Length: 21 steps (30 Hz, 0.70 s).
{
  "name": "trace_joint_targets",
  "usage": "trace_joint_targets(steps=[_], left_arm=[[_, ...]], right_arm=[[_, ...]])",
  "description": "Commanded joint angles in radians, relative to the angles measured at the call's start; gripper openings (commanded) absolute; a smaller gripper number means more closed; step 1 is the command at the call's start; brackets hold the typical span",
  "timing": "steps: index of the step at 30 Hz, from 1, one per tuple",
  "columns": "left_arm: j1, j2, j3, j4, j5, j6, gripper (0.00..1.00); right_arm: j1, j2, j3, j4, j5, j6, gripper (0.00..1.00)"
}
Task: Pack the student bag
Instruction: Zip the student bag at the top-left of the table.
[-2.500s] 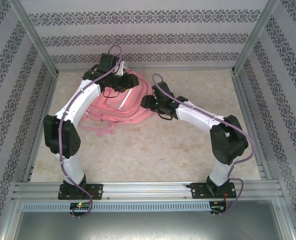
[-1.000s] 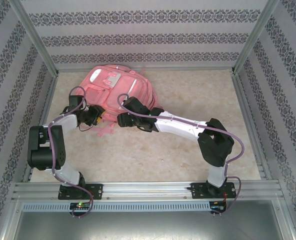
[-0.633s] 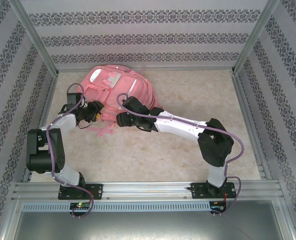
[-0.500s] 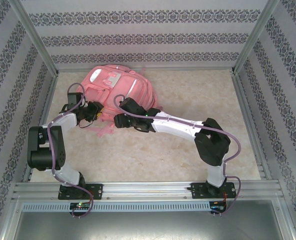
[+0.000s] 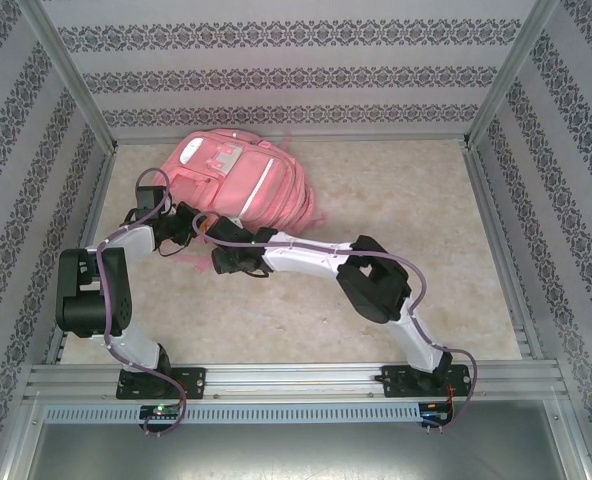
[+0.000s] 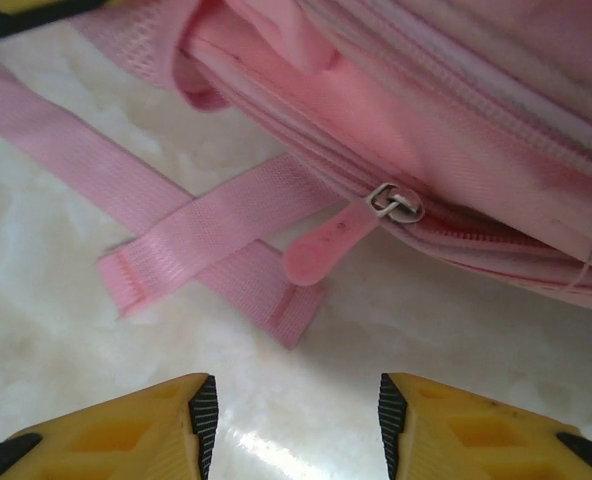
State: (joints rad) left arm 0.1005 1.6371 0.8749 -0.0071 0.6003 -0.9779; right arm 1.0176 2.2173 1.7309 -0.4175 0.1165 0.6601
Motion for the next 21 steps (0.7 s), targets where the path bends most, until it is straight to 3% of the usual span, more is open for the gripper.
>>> trace_joint_targets(steps=[1, 14, 21], left_arm=[[0.005, -0.026, 0.007, 0.028, 0.01, -0.001, 0.1], [0.004, -0.053, -0.009, 0.021, 0.015, -0.006, 0.1], [0.004, -0.06, -0.019, 0.022, 0.014, -0.002, 0.1]], right_arm=[[0.001, 0.042, 0.07, -0.059, 0.083, 0.065, 0.47], [-0.003, 0.221, 0.326, -0.175, 0.179, 0.178, 0.47], [-0.013, 0.25, 0.369, -0.228, 0.213, 0.205, 0.33]])
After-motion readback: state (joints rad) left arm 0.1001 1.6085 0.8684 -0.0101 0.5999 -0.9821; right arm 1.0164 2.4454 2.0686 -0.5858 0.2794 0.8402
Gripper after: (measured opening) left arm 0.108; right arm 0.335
